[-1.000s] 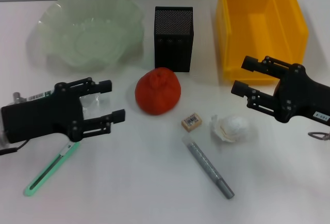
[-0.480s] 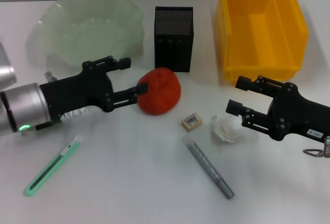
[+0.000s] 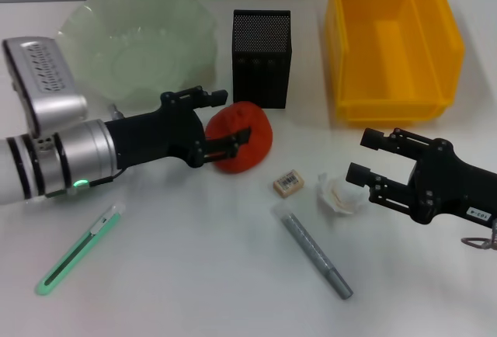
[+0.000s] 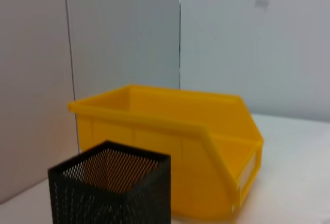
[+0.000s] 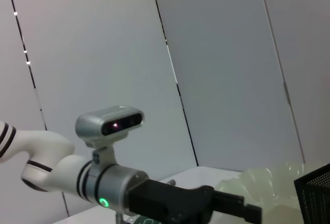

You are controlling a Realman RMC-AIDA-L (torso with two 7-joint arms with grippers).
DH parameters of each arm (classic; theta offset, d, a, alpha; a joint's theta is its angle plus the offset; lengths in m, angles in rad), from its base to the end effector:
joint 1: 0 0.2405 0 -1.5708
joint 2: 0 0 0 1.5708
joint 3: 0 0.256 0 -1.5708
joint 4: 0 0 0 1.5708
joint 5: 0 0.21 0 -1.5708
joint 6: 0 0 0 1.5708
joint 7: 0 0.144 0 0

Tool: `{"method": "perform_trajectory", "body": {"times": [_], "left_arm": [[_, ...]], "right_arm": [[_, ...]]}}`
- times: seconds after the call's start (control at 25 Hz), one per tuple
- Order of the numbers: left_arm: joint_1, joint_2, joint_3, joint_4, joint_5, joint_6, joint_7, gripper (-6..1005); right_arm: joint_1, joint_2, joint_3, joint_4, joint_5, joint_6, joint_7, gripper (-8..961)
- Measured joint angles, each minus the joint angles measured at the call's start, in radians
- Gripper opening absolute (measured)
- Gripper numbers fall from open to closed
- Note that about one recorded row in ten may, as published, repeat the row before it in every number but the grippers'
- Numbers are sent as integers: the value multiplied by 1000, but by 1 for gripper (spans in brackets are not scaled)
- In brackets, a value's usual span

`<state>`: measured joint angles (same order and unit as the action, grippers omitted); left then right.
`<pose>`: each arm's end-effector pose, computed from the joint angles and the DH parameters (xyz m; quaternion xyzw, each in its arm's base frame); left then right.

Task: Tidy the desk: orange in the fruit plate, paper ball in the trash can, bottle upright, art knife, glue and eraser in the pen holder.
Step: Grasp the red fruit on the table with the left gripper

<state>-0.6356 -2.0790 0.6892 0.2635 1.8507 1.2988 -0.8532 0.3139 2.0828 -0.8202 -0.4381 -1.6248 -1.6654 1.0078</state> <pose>-0.2594 0.3412 -0.0611 -0.9420 -0.1131 -0.2418 0.2035 0.2906 0.2556 -0.0195 -0.8904 0.1873 0.3777 0.1716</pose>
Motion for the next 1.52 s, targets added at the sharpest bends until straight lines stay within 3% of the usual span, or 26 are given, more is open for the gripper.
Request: {"method": "perform_trajectory", "body": {"times": [0.48, 1.2, 1.4, 1.52], "left_arm": [[-49, -1, -4, -115, -67, -153, 119, 663], [-48, -1, 3, -136, -63, -163, 129, 643], [-45, -1, -6, -136, -68, -159, 160, 409], [-43, -1, -7, -136, -69, -157, 169, 337]], "right_arm": [[16, 0, -7, 1, 3, -4, 8, 639], [30, 1, 1, 13, 7, -1, 11, 639], [30, 0, 1, 13, 7, 1, 11, 639], [30, 0, 1, 13, 7, 2, 11, 639]]}}
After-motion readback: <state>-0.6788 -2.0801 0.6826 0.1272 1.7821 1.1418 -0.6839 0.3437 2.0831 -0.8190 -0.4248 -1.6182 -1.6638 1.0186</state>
